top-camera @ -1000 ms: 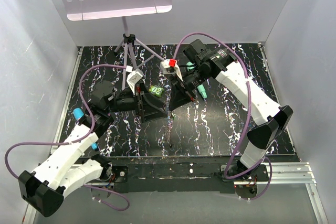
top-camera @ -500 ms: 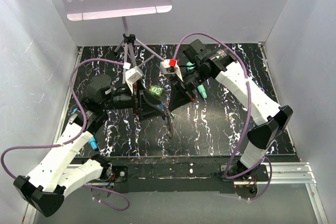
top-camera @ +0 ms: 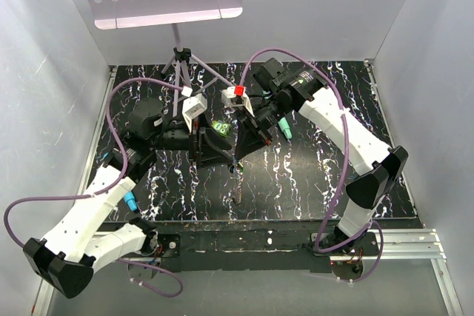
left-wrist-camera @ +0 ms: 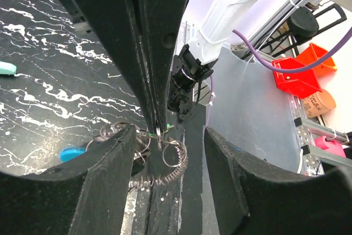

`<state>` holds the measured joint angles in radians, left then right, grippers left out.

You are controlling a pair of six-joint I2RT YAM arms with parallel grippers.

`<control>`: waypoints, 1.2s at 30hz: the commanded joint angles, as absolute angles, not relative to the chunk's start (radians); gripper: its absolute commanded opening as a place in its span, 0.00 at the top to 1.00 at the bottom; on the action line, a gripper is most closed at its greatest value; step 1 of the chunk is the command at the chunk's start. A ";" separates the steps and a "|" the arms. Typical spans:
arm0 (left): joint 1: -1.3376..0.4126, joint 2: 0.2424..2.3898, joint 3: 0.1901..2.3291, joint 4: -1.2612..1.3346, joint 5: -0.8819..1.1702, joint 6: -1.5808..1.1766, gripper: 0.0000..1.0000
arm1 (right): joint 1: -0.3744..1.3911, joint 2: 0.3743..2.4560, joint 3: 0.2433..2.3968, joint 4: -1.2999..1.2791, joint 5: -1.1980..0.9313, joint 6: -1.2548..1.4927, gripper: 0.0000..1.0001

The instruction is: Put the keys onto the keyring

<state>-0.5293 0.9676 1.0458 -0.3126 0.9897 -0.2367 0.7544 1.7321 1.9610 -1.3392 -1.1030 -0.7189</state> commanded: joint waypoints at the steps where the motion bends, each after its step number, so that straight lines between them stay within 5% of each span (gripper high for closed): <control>1: -0.523 0.979 1.091 -0.259 1.042 -0.259 0.51 | 0.761 1.733 1.973 -1.540 -1.158 -0.730 0.99; 36: -0.529 1.043 1.132 -0.433 1.003 -0.187 0.78 | 0.761 1.746 1.957 -1.468 -1.143 -0.632 0.99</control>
<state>-0.5262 1.0527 1.0931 -0.4194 1.0092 -0.2073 0.7551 1.7443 1.9530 -1.3399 -1.1019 -0.6495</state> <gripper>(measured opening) 0.242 0.029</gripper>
